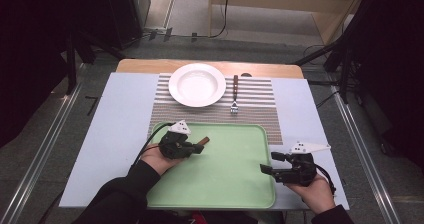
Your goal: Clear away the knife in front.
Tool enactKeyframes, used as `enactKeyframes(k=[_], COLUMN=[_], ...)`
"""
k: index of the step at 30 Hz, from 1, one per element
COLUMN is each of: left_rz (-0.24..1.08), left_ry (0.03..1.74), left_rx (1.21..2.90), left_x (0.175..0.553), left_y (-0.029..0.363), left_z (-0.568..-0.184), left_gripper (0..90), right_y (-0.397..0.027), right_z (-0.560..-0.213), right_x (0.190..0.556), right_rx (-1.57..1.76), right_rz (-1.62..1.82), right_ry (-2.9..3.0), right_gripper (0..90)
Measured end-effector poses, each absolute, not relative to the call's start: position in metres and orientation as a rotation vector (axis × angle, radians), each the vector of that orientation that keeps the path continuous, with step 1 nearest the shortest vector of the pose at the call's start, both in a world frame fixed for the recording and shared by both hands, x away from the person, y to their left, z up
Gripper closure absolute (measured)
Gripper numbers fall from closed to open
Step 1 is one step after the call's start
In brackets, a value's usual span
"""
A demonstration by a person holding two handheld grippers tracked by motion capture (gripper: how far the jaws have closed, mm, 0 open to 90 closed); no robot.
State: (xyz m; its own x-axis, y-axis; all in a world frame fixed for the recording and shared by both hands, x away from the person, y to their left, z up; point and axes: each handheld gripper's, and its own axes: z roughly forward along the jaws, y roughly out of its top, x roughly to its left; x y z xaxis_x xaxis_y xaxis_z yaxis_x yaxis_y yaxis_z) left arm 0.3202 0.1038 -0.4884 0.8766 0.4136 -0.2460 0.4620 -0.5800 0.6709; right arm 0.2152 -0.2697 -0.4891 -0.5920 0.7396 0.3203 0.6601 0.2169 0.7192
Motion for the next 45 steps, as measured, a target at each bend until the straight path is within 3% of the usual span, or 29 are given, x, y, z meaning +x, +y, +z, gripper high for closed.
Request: enactKeyframes(k=[10,45], left_rz=[-0.068,-0.020], left_ry=[0.677,0.866], left_rx=[2.326,2.244], left_x=[0.328,0.356], left_y=[0.100,0.141], left_z=[-0.500,-0.499], left_gripper=[88.4,88.4], right_y=[-0.272,-0.271], right_z=[-0.489,-0.489], right_x=[0.212,0.212], right_rx=[1.386,1.365], right_rz=[1.315,1.331], right_ry=[2.372,2.378], right_gripper=[27.0,28.8])
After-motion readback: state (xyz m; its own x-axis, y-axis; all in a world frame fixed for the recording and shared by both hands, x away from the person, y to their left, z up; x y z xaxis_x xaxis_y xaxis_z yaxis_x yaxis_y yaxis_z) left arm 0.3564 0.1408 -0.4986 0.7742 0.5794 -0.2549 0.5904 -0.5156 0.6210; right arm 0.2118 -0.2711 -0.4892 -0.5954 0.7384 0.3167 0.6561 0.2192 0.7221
